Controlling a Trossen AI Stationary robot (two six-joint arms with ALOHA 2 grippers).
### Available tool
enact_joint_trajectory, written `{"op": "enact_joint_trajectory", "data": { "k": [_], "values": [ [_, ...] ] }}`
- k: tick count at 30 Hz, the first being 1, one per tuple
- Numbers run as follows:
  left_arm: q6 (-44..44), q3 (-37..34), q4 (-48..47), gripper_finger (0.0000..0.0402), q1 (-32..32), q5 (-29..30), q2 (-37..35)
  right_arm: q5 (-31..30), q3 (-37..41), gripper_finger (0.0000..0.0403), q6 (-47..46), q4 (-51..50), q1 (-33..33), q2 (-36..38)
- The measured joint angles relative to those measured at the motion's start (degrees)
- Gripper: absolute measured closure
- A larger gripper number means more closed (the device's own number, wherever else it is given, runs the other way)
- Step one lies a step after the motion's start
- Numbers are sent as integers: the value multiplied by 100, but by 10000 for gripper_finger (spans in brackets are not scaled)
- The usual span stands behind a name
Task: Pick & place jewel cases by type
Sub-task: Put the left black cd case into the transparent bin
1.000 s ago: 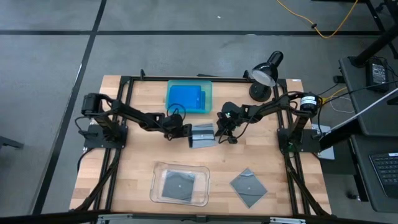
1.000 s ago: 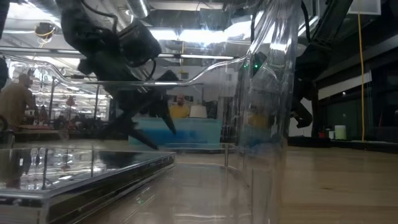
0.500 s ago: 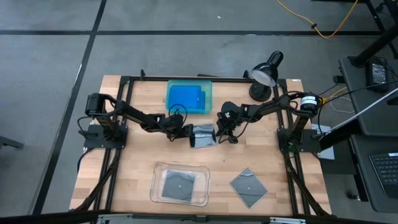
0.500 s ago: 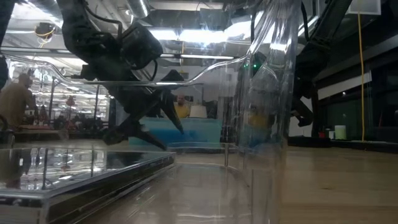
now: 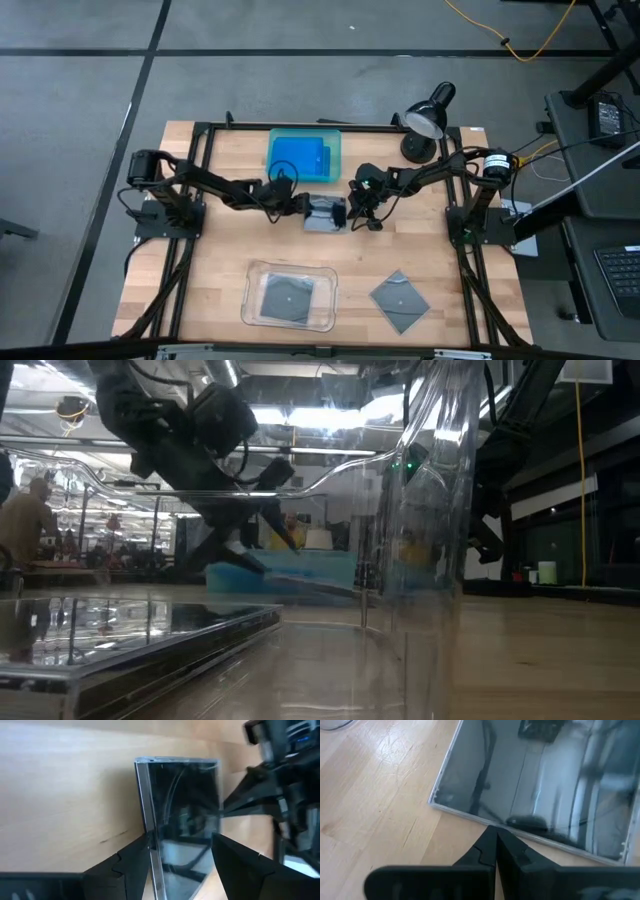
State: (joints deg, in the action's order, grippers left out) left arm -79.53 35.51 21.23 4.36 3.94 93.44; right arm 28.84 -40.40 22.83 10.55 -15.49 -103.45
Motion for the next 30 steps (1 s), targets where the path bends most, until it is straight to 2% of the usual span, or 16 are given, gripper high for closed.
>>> {"op": "enact_joint_trajectory", "data": {
  "k": [11,19,22,26,30],
  "values": [
    [160,57,74,204,-4,166,-574,-4,-4,393,17,7,0,-1],
    [145,61,318,204,-13,113,-651,-14,-4,393,17,21,0,-1],
    [164,78,530,204,-38,-72,-628,-244,-47,393,15,205,8,-34],
    [256,96,420,204,-17,-45,-627,-227,-42,393,4,170,3,-27],
    [248,96,-128,204,-27,-38,-627,-190,-36,393,2,157,2,-21]
  ]
}}
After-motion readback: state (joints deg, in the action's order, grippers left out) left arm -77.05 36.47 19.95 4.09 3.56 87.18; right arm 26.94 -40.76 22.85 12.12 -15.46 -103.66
